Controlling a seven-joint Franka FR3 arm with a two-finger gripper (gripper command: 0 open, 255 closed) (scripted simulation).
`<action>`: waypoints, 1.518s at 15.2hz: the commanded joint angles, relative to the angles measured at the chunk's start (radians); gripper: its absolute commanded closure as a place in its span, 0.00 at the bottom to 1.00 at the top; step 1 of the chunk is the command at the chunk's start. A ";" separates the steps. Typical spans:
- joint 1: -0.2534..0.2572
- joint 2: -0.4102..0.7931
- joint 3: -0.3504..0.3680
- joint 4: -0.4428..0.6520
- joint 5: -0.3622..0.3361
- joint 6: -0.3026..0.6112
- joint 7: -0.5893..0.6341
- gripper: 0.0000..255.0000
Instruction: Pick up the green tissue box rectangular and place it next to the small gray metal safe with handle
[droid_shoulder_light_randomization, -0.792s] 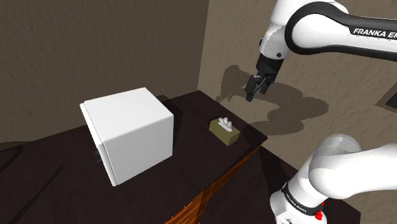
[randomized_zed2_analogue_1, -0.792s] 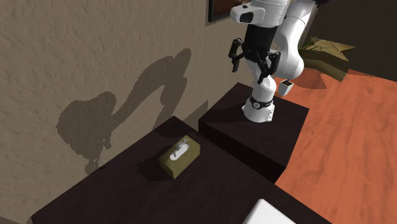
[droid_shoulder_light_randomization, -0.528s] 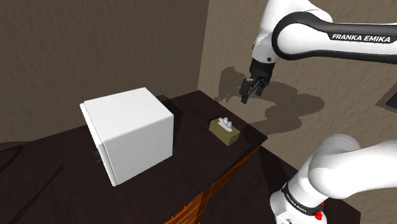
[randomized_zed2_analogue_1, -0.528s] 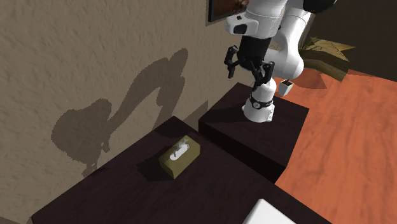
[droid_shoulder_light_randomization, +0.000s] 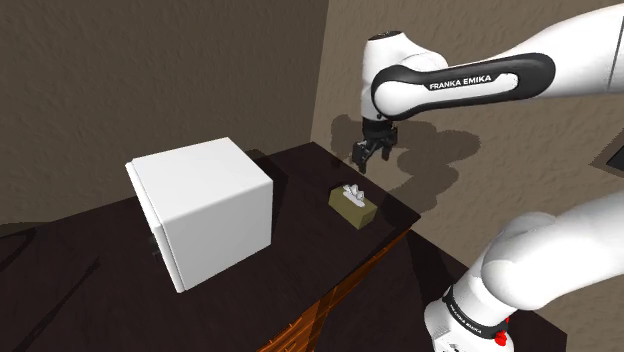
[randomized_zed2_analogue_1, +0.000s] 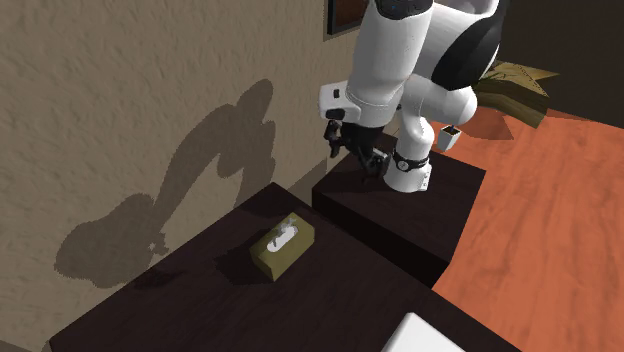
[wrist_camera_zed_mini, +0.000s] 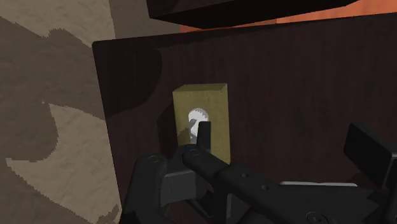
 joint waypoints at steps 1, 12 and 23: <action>-0.015 0.076 0.006 0.005 -0.032 0.038 0.029 0.00; -0.076 0.536 -0.007 0.192 -0.228 0.124 0.193 0.00; -0.095 0.814 -0.065 0.326 -0.339 0.162 0.273 0.00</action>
